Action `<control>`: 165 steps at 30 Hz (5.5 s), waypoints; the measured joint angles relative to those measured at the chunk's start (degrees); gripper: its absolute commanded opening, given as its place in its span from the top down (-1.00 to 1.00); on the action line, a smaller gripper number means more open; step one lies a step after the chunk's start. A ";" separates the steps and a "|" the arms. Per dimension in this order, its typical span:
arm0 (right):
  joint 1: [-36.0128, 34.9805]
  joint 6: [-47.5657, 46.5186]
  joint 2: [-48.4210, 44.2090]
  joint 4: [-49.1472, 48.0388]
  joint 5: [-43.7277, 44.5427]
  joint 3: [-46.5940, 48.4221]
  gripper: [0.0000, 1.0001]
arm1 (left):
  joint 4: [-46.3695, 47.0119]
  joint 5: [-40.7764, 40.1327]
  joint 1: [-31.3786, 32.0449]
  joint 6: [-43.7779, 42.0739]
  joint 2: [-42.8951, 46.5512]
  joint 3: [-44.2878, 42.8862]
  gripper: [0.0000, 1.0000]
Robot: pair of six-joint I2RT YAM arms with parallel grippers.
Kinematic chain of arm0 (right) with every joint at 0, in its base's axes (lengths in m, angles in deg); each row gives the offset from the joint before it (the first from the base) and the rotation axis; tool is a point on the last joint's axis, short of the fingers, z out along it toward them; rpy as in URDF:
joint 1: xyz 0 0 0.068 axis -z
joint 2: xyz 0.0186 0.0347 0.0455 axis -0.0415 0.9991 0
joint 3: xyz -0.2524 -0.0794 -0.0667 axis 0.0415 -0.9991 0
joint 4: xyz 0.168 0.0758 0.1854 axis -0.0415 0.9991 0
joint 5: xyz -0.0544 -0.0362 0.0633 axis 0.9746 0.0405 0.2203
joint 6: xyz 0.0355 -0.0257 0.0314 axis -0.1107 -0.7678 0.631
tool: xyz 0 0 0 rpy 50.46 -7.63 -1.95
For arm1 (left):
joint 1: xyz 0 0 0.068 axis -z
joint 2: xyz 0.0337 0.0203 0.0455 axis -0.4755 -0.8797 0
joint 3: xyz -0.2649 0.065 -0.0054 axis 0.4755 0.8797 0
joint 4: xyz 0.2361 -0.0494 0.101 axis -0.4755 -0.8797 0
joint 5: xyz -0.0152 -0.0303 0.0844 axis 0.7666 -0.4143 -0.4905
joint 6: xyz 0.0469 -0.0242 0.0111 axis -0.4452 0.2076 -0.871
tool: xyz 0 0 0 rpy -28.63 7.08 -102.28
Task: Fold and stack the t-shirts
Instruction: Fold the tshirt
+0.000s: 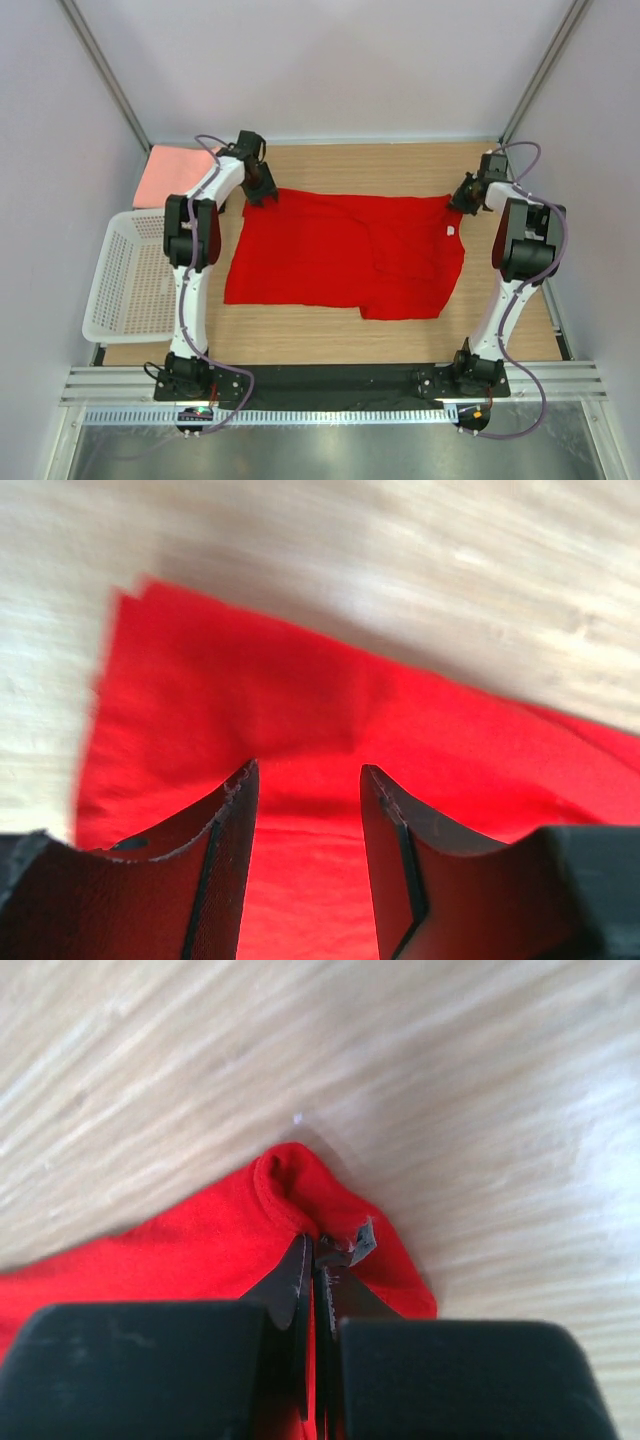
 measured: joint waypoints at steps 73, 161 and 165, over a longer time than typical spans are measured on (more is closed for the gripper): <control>-3.37 19.74 -57.24 15.47 4.55 -51.39 -0.05 | 22.69 12.07 36.02 9.18 36.50 46.47 0.02; -8.15 21.57 -39.52 6.69 2.21 -38.91 0.89 | 34.64 14.91 44.44 2.62 7.80 21.27 0.14; -8.15 21.31 -39.41 6.86 2.23 -38.32 0.98 | 34.58 14.84 44.70 0.46 7.82 21.29 0.03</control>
